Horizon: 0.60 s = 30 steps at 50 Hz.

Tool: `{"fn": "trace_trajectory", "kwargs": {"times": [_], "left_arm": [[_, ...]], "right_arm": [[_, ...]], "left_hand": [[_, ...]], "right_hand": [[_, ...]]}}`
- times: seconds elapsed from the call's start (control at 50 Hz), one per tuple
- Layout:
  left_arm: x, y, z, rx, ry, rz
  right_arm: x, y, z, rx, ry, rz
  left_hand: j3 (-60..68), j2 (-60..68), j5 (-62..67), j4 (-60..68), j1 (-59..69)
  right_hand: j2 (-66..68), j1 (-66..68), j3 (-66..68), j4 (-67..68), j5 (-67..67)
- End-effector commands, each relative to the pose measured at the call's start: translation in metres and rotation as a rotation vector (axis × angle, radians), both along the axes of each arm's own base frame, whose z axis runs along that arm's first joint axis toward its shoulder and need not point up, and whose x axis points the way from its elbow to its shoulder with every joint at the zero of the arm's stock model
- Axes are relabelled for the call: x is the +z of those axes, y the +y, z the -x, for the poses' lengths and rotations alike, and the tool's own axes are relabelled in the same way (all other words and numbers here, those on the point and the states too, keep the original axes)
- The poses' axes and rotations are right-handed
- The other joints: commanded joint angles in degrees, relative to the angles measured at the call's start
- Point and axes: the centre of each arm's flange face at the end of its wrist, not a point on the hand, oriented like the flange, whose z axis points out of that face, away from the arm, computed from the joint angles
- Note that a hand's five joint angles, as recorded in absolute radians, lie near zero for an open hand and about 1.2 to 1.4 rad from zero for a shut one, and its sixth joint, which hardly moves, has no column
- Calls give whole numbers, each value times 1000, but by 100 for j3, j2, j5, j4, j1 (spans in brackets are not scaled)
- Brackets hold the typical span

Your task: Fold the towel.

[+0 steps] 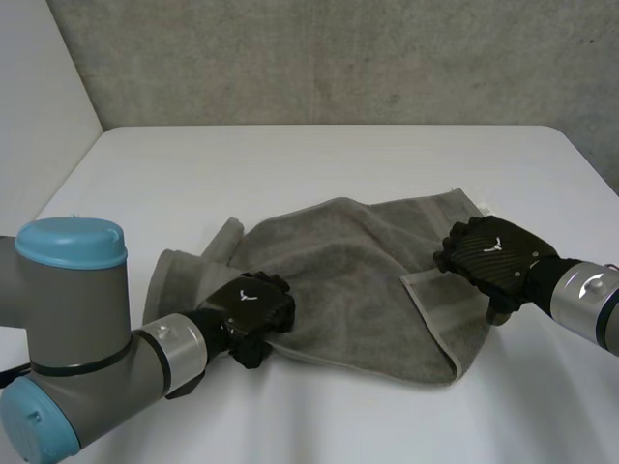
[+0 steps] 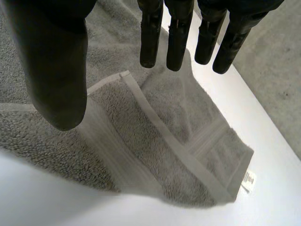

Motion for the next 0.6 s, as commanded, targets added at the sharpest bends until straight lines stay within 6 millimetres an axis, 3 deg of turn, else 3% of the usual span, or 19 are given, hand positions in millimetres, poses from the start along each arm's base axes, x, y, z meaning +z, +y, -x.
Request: {"fn": "trace_trajectory", "kwargs": {"times": [0.02,0.12,0.3,0.6], "left_arm": [[-1,2,-1,3,1,-5],[-4,5,-3,4,-4,-19],[-11,10,-6,7,-19,-47],[-15,15,-9,6,-27,-66]], "right_arm": [[-16,7,-9,78,-27,-16],[-22,21,-19,144,-4,-18],[-23,28,-26,230,85,68],[-45,7,-35,344,291,208]], "left_hand": [[-240,608,449,-322,587],[-240,560,401,-322,539],[-240,292,133,-322,271],[-240,72,-87,-322,51]], "right_hand": [[-327,-260,-288,-444,-104],[-277,-210,-288,-444,-54],[-176,-109,-288,-444,48],[-125,-58,-288,-444,99]]}}
